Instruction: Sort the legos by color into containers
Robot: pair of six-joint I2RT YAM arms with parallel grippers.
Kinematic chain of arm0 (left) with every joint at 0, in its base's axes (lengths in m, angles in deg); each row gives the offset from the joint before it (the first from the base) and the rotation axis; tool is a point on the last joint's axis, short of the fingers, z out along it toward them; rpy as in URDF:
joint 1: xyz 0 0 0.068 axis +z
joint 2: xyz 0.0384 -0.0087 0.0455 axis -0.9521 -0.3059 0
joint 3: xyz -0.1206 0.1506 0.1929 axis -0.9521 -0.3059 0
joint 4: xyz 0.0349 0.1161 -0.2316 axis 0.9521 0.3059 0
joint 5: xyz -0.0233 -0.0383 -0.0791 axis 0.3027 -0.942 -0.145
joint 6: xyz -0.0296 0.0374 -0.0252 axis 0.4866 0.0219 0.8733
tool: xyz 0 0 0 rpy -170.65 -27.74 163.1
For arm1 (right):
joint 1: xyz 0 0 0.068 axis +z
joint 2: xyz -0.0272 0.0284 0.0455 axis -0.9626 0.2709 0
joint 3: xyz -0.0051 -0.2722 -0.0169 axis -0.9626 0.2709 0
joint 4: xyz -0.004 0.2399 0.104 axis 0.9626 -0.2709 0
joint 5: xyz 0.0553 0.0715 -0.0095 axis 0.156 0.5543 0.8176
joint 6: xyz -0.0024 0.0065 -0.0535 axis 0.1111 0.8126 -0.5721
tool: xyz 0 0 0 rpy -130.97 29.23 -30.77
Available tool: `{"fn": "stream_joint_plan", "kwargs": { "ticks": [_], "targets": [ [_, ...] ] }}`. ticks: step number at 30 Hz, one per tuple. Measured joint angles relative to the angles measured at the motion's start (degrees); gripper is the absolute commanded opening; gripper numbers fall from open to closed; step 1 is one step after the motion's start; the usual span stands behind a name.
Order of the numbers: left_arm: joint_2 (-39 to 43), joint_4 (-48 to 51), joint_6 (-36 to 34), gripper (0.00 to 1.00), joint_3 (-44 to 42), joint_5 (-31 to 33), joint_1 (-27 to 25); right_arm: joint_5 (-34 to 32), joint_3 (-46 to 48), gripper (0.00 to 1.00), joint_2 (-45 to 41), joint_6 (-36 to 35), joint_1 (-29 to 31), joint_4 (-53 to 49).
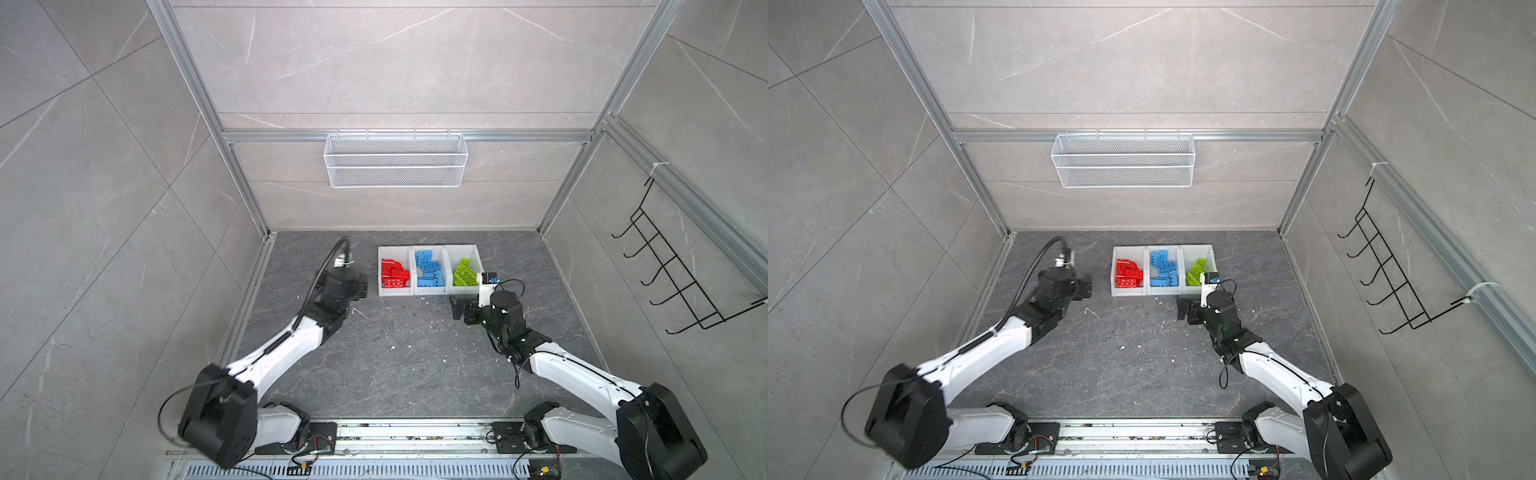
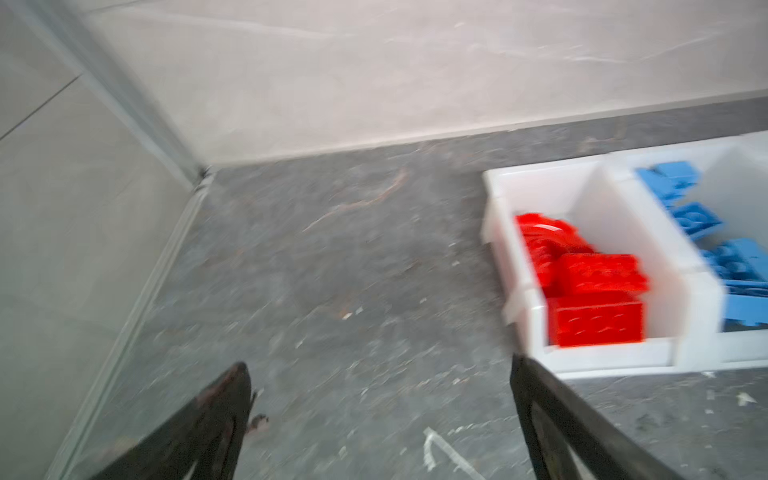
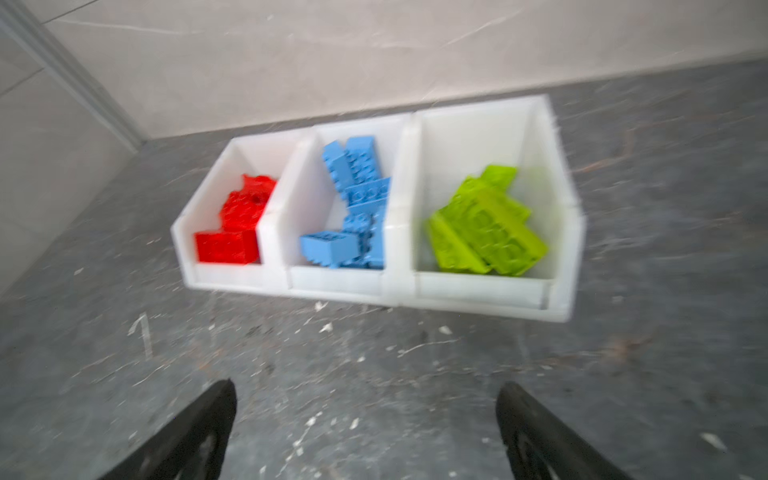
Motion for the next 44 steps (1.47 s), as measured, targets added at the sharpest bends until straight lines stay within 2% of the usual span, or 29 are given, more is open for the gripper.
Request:
{"fn": "stream_joint_plan", "kwargs": {
  "ticks": [4,7,11,14,17,22,28,35,44],
  "targets": [
    [13.2,-3.6,-0.2,0.99,-13.1,1.6,11.3,-7.3,0.7,1.0,-1.0,-2.7,-3.6,0.0],
    [20.4,-3.7,0.2,0.99,-19.5,1.6,15.3,-9.8,0.6,1.0,-1.0,-3.3,-6.3,-1.0],
    [22.7,-6.1,0.2,1.0,-22.7,1.5,18.3,-11.2,0.7,1.0,-0.7,-4.2,-8.2,-2.0],
    [19.9,-10.8,0.1,1.0,-24.3,1.1,19.7,-11.1,2.3,1.0,-0.7,-6.3,-9.4,1.4],
    [13.7,-16.7,0.1,0.99,-25.7,-0.7,21.4,-10.4,4.3,1.0,0.6,-8.1,-11.6,6.0],
    [0.8,-26.3,0.1,0.98,-26.9,-9.0,26.2,-8.5,7.9,1.0,10.7,-11.5,-16.1,17.9],
    [-11.1,-31.0,0.2,1.0,-23.6,-17.4,29.7,-6.3,11.6,1.0,19.7,-13.9,-17.2,33.0],
    [-17.0,-37.0,-1.6,1.0,-23.0,-25.8,29.3,-5.6,12.3,1.0,21.4,-14.5,-17.9,39.2],
    [-17.0,-38.1,-2.4,1.0,-23.0,-28.5,29.3,-5.1,12.3,1.0,21.4,-14.5,-18.2,40.2]
  ]
}}
